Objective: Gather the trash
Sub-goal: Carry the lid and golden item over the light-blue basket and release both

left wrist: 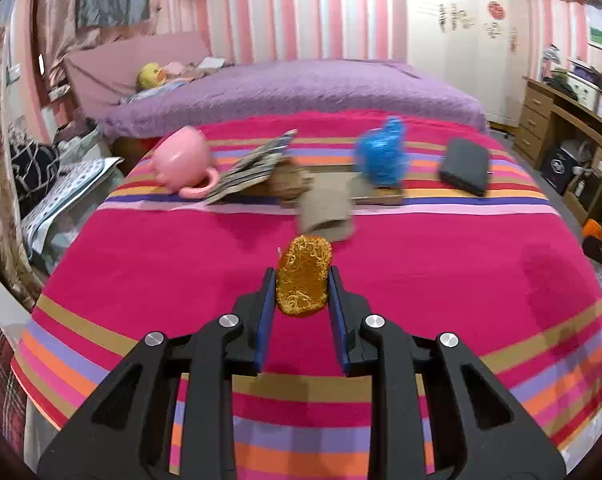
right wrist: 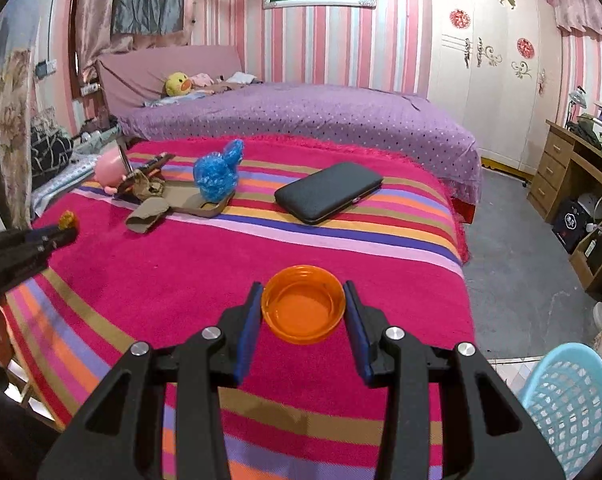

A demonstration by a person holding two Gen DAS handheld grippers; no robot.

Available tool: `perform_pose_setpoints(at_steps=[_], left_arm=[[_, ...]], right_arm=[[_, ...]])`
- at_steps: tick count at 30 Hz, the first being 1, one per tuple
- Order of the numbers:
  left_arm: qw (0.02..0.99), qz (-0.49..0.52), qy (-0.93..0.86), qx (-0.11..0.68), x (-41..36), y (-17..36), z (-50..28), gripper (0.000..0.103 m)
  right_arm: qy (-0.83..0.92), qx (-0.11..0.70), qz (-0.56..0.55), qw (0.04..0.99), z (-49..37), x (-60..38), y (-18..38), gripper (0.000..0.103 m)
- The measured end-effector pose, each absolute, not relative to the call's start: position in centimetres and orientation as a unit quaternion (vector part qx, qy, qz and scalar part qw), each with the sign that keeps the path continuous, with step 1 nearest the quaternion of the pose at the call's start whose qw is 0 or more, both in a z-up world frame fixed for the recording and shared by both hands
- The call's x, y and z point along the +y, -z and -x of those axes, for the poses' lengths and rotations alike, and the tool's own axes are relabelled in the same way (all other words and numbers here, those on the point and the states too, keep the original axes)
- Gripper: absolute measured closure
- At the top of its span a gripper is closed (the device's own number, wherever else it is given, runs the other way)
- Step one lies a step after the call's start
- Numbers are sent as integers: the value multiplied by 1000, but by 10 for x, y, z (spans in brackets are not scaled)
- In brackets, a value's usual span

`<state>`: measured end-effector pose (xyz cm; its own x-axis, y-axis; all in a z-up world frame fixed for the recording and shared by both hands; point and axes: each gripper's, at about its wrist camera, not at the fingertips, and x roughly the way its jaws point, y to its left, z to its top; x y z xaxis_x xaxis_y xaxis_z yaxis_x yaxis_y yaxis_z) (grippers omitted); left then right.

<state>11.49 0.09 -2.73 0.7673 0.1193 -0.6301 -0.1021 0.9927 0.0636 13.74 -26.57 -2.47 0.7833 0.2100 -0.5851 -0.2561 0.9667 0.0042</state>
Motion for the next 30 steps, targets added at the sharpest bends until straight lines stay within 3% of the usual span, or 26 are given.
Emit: perform_pose_setpoints(at_steps=[11,26,30], left_arm=[[954,-40,27,296,-138,5,-97,79],[918,-72,210,330,-379,41,-86,79],[908,-103,239,330,-424,48,-89,73]], right_arm=[[-54,287,33,956,-97,-386,7,63],[150,300,-49,941,-26,-595,37,63],[165,297,-59,939,-22,-609,39,63]])
